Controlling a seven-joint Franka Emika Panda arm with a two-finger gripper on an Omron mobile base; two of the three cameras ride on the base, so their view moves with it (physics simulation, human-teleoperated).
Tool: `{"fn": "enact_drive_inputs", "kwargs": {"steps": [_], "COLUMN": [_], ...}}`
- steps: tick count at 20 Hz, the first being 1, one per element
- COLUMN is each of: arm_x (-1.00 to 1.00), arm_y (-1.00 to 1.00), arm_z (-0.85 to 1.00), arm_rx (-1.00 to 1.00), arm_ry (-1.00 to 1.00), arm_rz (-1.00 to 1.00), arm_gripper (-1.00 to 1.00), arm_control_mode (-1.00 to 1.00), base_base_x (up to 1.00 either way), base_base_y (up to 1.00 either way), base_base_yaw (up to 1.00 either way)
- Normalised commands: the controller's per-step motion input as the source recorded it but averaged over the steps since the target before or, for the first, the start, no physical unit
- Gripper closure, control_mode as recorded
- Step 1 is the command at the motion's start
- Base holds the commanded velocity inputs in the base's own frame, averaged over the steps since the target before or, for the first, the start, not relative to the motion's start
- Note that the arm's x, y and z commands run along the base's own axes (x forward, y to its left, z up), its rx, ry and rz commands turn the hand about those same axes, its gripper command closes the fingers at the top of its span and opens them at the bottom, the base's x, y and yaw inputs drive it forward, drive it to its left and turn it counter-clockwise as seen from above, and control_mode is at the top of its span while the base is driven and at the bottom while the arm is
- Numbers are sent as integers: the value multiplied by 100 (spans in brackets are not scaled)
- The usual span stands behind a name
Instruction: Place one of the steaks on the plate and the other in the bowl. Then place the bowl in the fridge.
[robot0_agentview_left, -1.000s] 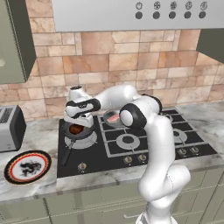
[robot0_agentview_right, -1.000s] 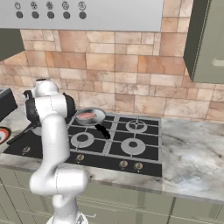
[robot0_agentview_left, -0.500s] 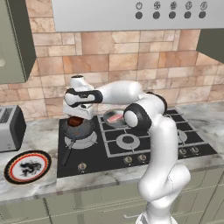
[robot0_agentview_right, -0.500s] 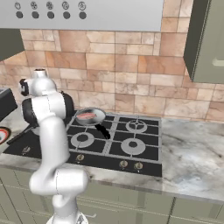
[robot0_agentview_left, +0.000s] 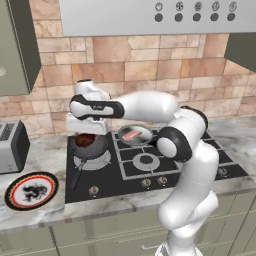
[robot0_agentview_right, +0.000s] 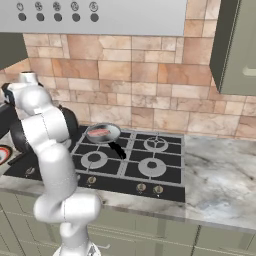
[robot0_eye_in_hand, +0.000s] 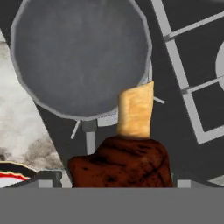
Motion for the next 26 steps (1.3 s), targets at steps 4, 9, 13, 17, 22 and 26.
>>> {"fn": "enact_drive_inputs", "kwargs": {"steps": [4, 9, 13, 17, 22, 26], "arm_x": [-100, -96, -62, -34, 0, 0], "arm_y": [23, 18, 45, 60, 64, 62], "arm_z": [4, 0, 8, 0, 0, -5], "arm_rx": [2, 4, 5, 1, 0, 0], "arm_ry": [-9, -27, -1, 0, 0, 2], "arm_rz": [25, 17, 19, 19, 20, 21], "arm_gripper": [100, 100, 100, 100, 100, 100], "arm_control_mode": [-100, -100, -100, -100, -100, -100], "base_base_x": [0, 0, 0, 0, 0, 0], "base_base_y": [0, 0, 0, 0, 0, 0], "base_base_yaw": [0, 0, 0, 0, 0, 0]}}
